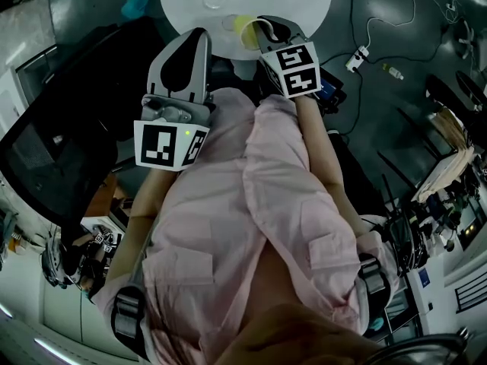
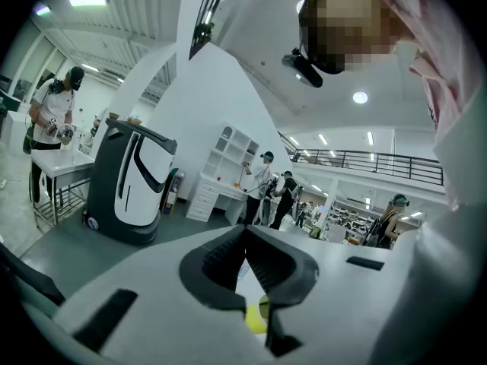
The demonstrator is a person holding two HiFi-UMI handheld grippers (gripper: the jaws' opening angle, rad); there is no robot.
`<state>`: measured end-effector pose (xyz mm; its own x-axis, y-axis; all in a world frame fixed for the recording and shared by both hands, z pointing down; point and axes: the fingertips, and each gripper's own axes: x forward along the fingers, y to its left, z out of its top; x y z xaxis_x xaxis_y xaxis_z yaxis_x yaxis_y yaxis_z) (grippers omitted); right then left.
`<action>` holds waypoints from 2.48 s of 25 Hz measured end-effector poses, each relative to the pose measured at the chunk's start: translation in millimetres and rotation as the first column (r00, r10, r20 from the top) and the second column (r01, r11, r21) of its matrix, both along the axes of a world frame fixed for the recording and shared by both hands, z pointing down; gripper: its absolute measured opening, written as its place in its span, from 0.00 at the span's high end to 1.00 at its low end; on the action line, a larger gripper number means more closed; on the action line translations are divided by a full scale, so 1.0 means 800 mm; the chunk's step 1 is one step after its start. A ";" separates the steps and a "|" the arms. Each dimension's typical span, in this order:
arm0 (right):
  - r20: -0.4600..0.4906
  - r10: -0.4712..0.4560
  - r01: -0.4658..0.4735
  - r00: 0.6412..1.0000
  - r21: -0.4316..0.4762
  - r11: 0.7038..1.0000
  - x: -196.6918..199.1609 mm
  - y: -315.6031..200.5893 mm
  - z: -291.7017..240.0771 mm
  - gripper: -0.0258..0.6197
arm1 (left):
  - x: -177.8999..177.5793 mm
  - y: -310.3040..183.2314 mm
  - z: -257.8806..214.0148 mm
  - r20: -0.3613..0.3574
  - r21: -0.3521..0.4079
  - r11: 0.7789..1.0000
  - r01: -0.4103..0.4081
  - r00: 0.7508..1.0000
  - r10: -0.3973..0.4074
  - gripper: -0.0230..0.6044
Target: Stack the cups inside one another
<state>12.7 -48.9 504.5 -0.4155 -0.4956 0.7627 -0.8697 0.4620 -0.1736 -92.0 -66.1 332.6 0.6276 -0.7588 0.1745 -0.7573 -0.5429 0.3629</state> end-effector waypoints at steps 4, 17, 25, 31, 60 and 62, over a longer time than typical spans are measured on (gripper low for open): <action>-0.007 -0.035 0.034 0.999 -0.019 0.999 -0.007 0.005 0.013 0.90 | -0.001 0.002 0.000 -0.006 0.005 1.000 0.006 1.000 -0.006 0.94; -0.048 -0.105 0.103 0.993 -0.040 0.994 -0.022 0.006 0.043 0.90 | -0.009 0.005 0.002 -0.001 0.009 0.999 0.033 0.999 -0.033 0.94; -0.067 -0.137 0.133 0.988 -0.059 0.989 -0.028 0.004 0.054 0.90 | -0.011 0.002 -0.001 0.001 0.015 0.999 0.033 0.999 -0.033 0.94; -0.084 -0.159 0.153 0.984 -0.075 0.985 -0.029 0.005 0.068 0.90 | -0.012 0.001 0.001 0.005 0.014 0.999 0.037 0.999 -0.037 0.94; -0.170 -0.265 0.250 0.949 -0.105 0.963 -0.033 0.013 0.096 0.90 | -0.013 0.001 0.003 0.000 0.003 0.999 0.045 0.999 -0.045 0.94; -0.174 -0.263 0.249 0.949 -0.100 0.963 -0.034 0.012 0.096 0.90 | -0.014 0.001 0.003 0.000 0.003 0.999 0.046 0.999 -0.046 0.94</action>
